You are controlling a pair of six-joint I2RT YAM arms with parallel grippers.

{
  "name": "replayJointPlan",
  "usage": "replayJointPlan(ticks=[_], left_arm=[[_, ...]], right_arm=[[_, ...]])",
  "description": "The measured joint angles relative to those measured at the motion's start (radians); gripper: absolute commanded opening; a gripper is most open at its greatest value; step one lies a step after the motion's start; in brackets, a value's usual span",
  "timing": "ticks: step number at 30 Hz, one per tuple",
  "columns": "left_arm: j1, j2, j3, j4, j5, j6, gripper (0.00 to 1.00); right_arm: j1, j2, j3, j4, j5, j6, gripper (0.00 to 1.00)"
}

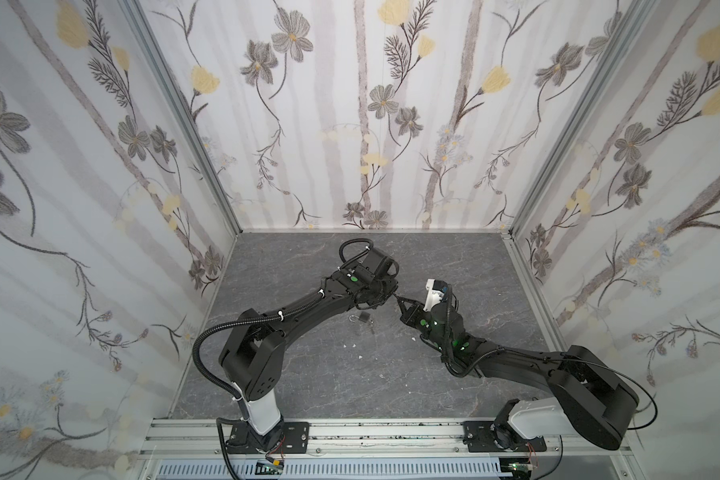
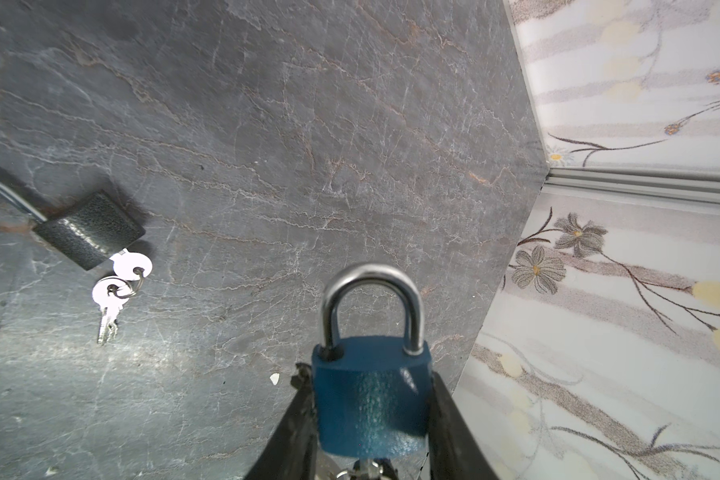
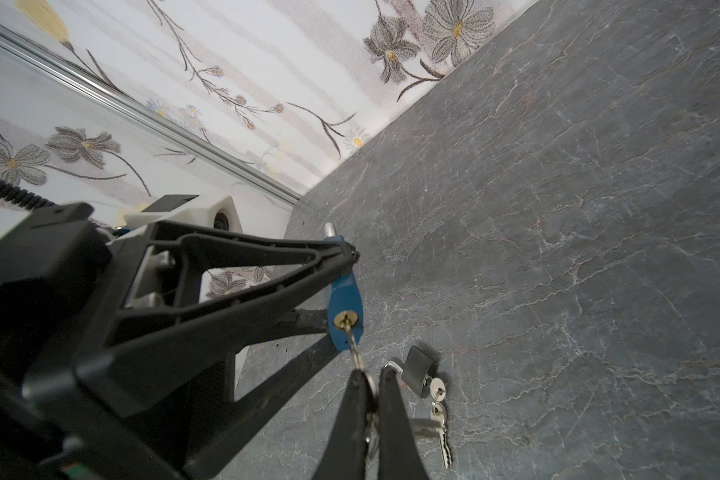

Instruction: Unlock with the key

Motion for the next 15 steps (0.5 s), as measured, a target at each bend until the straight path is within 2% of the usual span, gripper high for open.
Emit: replayJointPlan(ticks=[15], left_arm=[[0.0, 0.002, 0.0, -0.006, -0.01, 0.011, 0.19]], right_arm=[[0.0, -0.007, 0.044, -0.095, -0.032, 0.019, 0.0]])
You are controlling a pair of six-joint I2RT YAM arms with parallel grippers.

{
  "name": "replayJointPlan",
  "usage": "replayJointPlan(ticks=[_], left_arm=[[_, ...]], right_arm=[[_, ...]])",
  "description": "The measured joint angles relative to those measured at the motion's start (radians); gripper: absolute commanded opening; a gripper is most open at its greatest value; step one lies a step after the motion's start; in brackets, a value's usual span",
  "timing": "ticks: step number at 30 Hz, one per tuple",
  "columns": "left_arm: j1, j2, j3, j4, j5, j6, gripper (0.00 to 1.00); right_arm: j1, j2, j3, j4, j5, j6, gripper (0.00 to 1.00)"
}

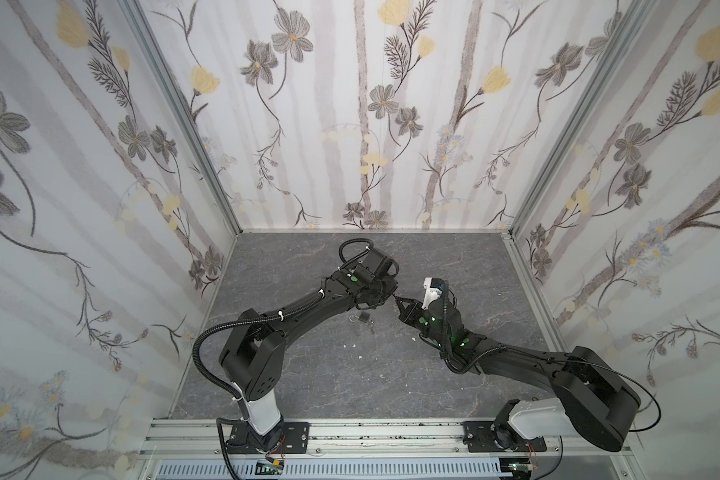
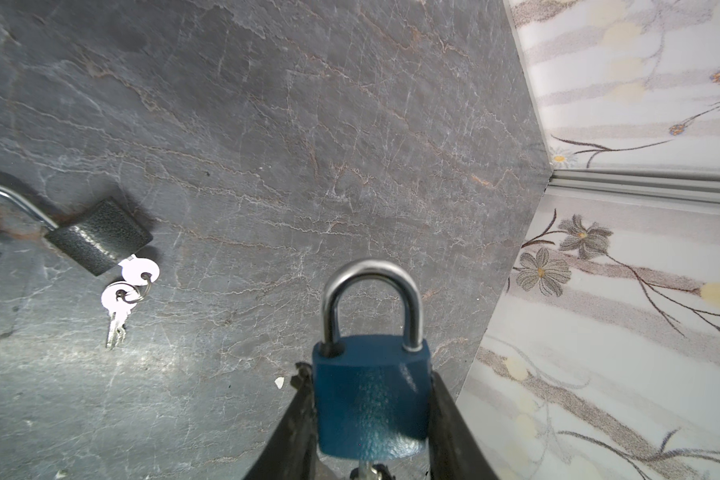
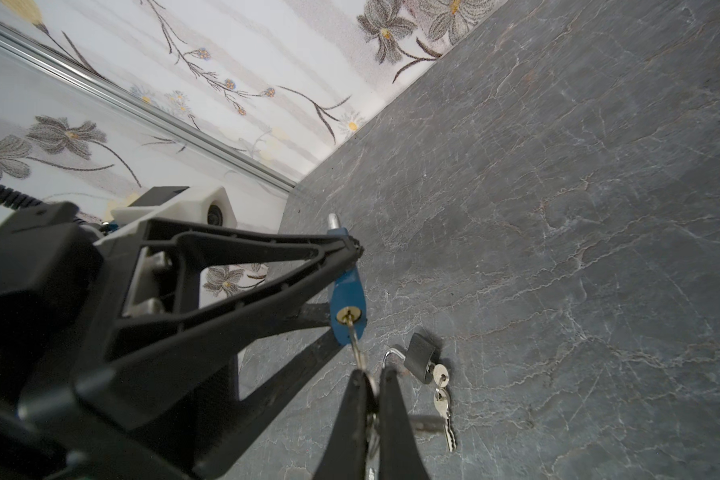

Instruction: Unlock with the key

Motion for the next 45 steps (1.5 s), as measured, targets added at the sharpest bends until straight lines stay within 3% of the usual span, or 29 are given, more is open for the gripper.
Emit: replayJointPlan(ticks=[8, 17, 28, 36, 45], left_arm=[[-0.003, 0.0, 0.0, -0.006, 0.008, 0.002, 0.18], [-0.006, 0.0, 0.0, -0.01, 0.013, 0.006, 0.17], [-0.014, 0.004, 0.003, 0.015, 0.024, 0.006, 0.17], [-0.013, -0.014, -0.011, 0.0, 0.031, 0.034, 0.17], [-0.013, -0.035, -0.04, -0.028, 0.146, 0.082, 0.17]], right_arm=[[0.001, 0.013, 0.008, -0.001, -0.014, 0.0, 0.0], [0.018, 0.016, 0.055, -0.095, 0.037, -0.105, 0.0], [-0.034, 0.03, 0.082, -0.097, -0.033, -0.103, 0.0], [-0.05, 0.022, 0.037, -0.034, -0.121, -0.114, 0.19], [-0.048, -0.088, -0.098, 0.035, -0.253, -0.15, 0.29]])
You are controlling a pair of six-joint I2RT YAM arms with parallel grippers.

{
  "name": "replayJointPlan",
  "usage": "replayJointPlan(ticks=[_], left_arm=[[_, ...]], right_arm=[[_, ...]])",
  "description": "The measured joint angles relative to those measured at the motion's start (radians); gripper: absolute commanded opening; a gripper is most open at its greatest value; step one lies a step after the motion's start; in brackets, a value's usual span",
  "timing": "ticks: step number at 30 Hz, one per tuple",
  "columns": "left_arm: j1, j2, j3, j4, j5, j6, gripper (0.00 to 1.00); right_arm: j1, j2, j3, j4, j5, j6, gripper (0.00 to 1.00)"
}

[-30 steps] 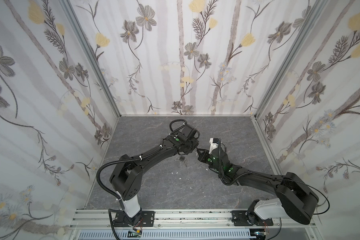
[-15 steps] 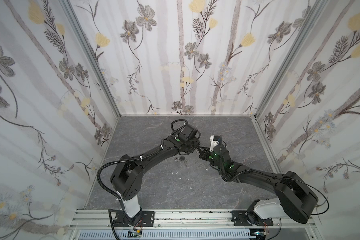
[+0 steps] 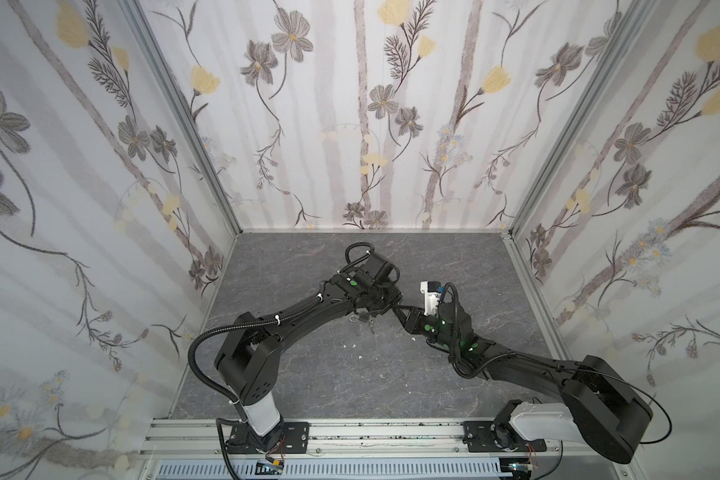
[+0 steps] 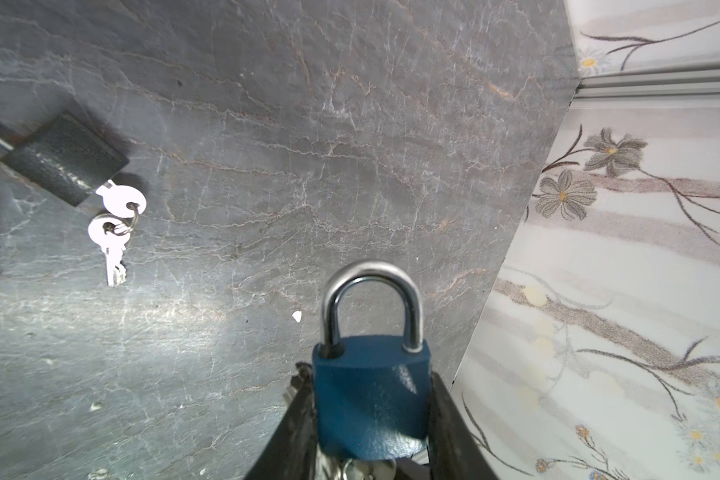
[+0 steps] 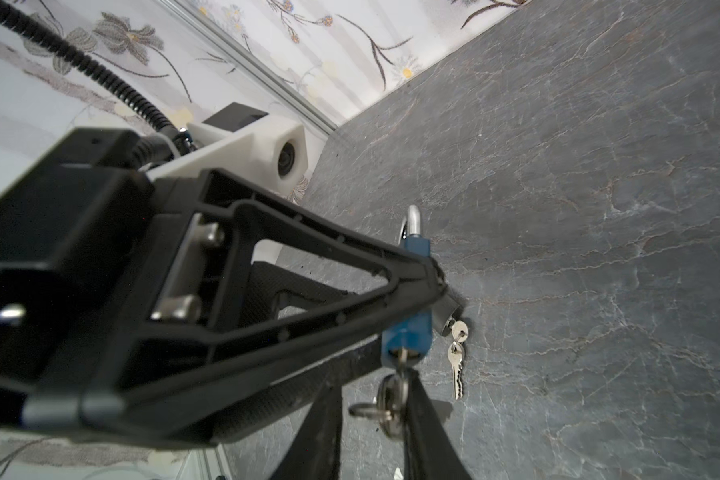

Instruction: Unlock with the key

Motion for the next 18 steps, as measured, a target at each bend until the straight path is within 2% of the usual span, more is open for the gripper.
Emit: replayJointPlan(ticks=[7, 10, 15, 18], left_arm=[[0.0, 0.0, -0.004, -0.002, 0.015, 0.013, 0.17], [0.001, 0.0, -0.004, -0.006, 0.007, 0.025, 0.17], [0.0, 0.0, -0.004, -0.007, 0.006, 0.028, 0.17], [0.0, 0.0, -0.004, -0.007, 0.006, 0.029, 0.17]], right_arm=[[0.0, -0.107, -0.047, -0.05, -0.033, -0.019, 0.4], [-0.007, -0.147, -0.057, -0.063, -0.036, -0.027, 0.41], [-0.024, -0.177, -0.075, -0.111, -0.032, -0.025, 0.3], [-0.024, -0.185, -0.08, -0.121, -0.032, -0.015, 0.29]])
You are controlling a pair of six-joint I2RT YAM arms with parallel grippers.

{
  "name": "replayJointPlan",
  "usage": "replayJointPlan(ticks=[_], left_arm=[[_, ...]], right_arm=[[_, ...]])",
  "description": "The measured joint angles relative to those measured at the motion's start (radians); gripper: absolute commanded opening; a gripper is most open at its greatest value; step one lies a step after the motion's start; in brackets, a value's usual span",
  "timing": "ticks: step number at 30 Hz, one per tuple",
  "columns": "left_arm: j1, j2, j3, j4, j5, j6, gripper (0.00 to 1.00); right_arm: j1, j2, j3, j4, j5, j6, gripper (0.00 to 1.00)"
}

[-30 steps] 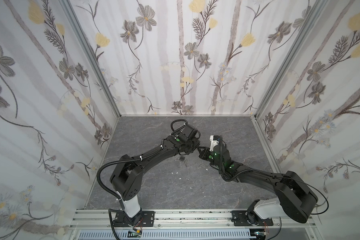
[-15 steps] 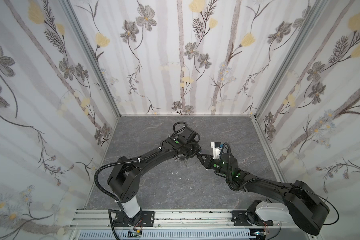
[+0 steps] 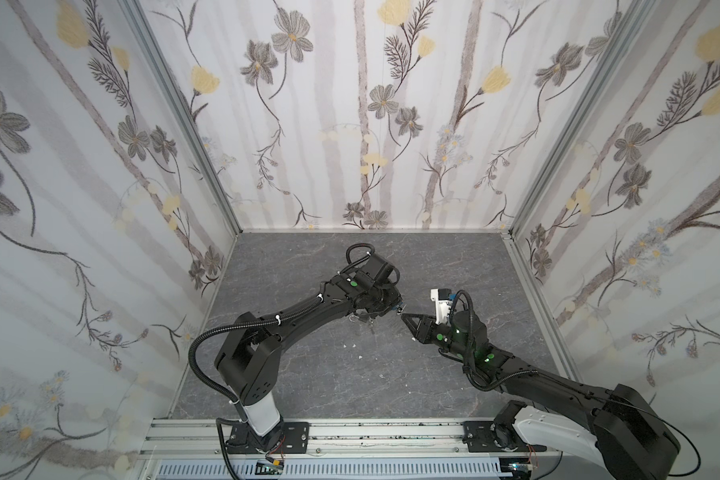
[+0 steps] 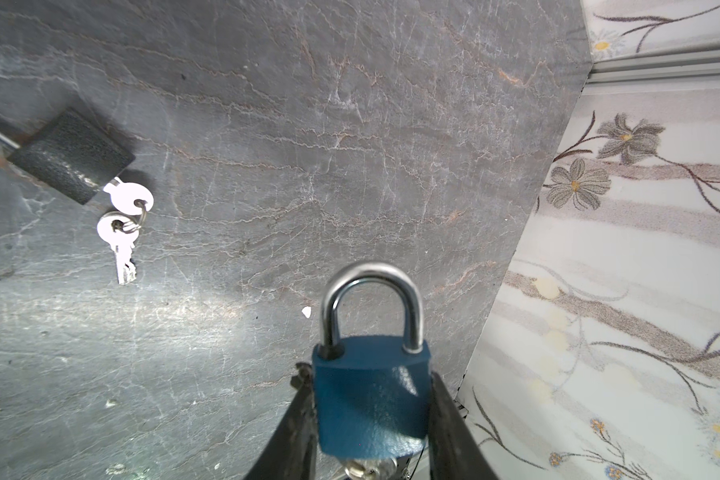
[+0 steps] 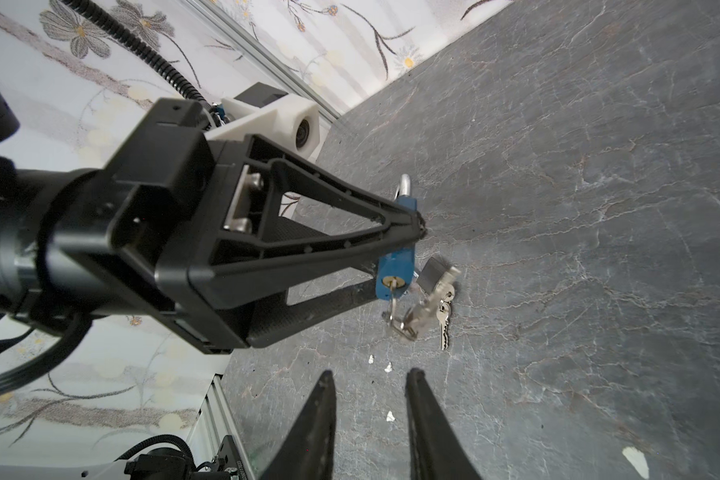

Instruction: Unlock with the key

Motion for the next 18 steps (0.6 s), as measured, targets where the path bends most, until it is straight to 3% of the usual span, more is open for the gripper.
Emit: replayJointPlan(ticks=[10, 18], left_arm=[[-0.005, -0.006, -0.003, 0.0, 0.001, 0.0, 0.17], [-0.006, -0.013, -0.005, 0.0, 0.002, 0.0, 0.17]], right_arm=[[-0.014, 0.048, 0.034, 0.002, 0.0, 0.01, 0.37], [-0.034, 0.109, 0.055, 0.045, -0.008, 0.039, 0.25]])
